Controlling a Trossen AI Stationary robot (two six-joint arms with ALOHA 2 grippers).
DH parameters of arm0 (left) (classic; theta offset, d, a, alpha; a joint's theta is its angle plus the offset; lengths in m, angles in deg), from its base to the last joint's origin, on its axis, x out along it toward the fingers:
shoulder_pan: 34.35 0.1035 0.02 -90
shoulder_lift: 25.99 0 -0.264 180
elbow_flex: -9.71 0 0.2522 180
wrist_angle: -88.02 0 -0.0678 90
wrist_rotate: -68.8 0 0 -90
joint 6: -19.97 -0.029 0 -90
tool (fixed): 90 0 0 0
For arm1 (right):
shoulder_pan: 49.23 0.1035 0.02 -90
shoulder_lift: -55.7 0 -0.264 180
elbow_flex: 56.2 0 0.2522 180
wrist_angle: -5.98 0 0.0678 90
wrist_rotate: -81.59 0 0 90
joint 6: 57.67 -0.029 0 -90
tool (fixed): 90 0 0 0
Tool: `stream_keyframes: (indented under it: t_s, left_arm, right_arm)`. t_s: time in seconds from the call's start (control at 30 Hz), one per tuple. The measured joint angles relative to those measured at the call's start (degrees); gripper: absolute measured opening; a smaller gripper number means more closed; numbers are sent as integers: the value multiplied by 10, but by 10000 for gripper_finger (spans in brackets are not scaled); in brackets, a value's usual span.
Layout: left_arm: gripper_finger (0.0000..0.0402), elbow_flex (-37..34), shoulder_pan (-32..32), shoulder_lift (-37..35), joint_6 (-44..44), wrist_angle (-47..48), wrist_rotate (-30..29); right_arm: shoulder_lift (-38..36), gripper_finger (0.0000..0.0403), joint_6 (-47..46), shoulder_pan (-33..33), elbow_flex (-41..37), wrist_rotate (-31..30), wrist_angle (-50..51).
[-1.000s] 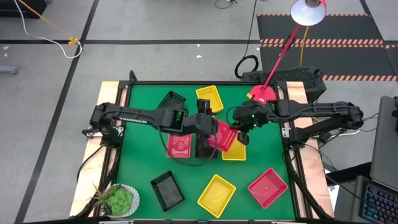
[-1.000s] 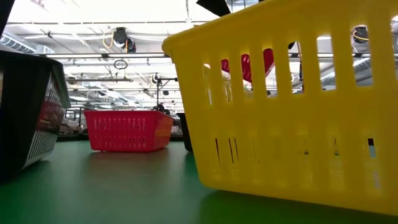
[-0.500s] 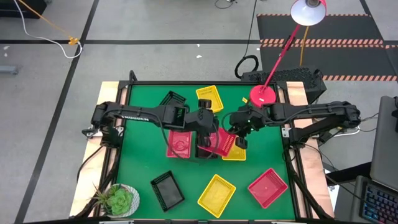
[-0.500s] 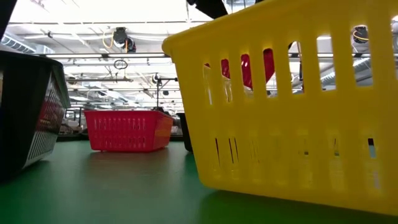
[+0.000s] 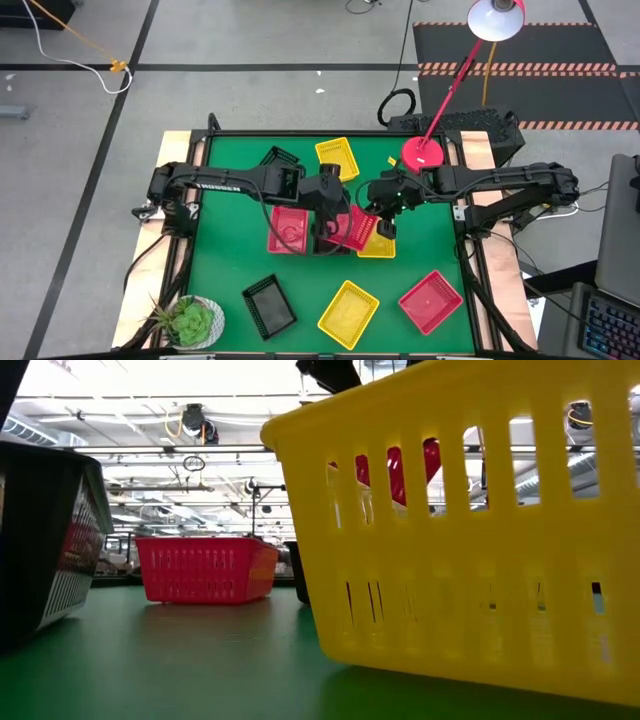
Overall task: Stack baskets by color
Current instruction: Stack the top red bin on top of the middle red bin
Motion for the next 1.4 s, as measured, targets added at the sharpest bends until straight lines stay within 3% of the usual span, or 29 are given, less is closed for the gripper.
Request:
stream_keyframes:
  t_s: [0.77, 1.17, 1.4]
  left_arm:
    - [130, 0, 2, 21, -32, -5, -25]
    - [15, 0, 1, 21, -31, 1, -23]
    - [24, 0, -3, 21, -26, 5, -25]
  right_arm:
    - [0, 2, 2, 0, 0, -1, -14]
    - [0, 2, 2, 0, 0, -2, -14]
    - [0, 22, 2, 0, 0, -3, -27]
